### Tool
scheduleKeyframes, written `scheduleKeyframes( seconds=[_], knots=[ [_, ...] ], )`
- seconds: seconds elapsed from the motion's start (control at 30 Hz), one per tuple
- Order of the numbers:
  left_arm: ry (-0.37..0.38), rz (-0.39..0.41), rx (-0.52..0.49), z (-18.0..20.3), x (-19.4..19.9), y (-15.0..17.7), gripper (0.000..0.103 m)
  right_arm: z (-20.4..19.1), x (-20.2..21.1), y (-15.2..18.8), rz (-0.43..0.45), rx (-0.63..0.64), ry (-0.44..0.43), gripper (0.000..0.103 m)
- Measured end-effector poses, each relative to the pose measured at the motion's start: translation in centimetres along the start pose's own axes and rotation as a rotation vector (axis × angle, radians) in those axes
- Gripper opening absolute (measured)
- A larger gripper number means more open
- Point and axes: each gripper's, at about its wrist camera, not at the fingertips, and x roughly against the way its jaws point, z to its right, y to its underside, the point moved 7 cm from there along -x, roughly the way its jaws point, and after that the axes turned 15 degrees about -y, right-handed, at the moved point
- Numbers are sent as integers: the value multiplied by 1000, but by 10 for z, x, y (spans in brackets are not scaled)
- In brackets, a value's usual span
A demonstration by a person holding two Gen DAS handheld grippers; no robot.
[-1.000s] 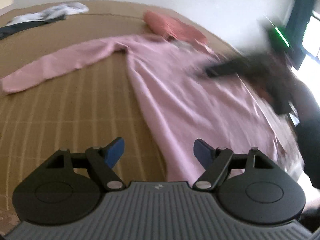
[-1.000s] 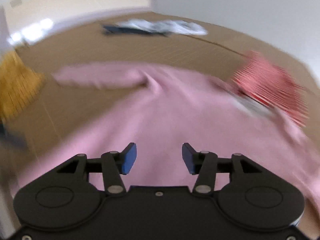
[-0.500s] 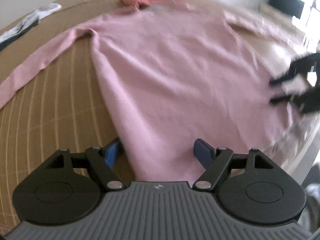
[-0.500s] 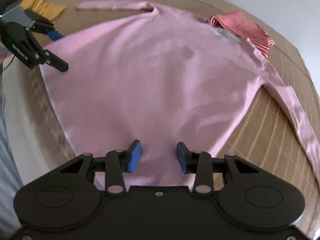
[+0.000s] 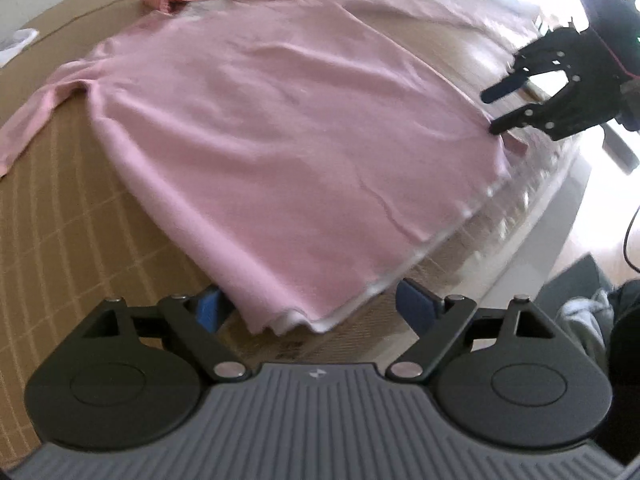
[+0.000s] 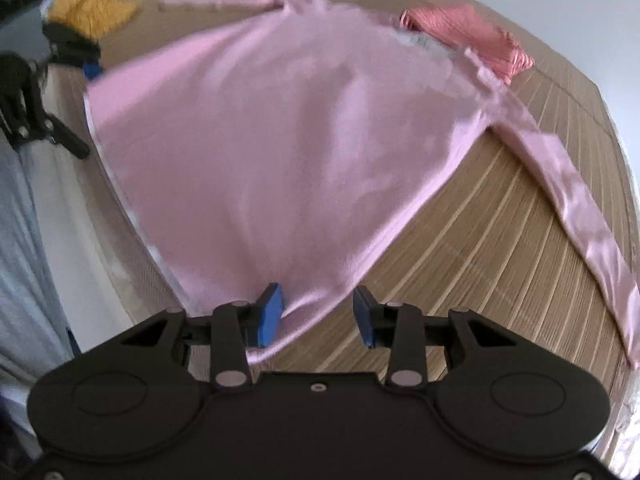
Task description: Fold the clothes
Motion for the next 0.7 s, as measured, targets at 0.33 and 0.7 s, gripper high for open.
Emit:
scheduleKeyframes(
  seconds=[0.33, 0.7],
  knots=[
    [107, 317, 410, -72, 33, -28, 90, 112, 24, -199, 450, -204, -47, 65],
    [-10, 198, 419, -85, -31, -46, 90, 261, -169, -320, 171, -496, 109, 18]
  ],
)
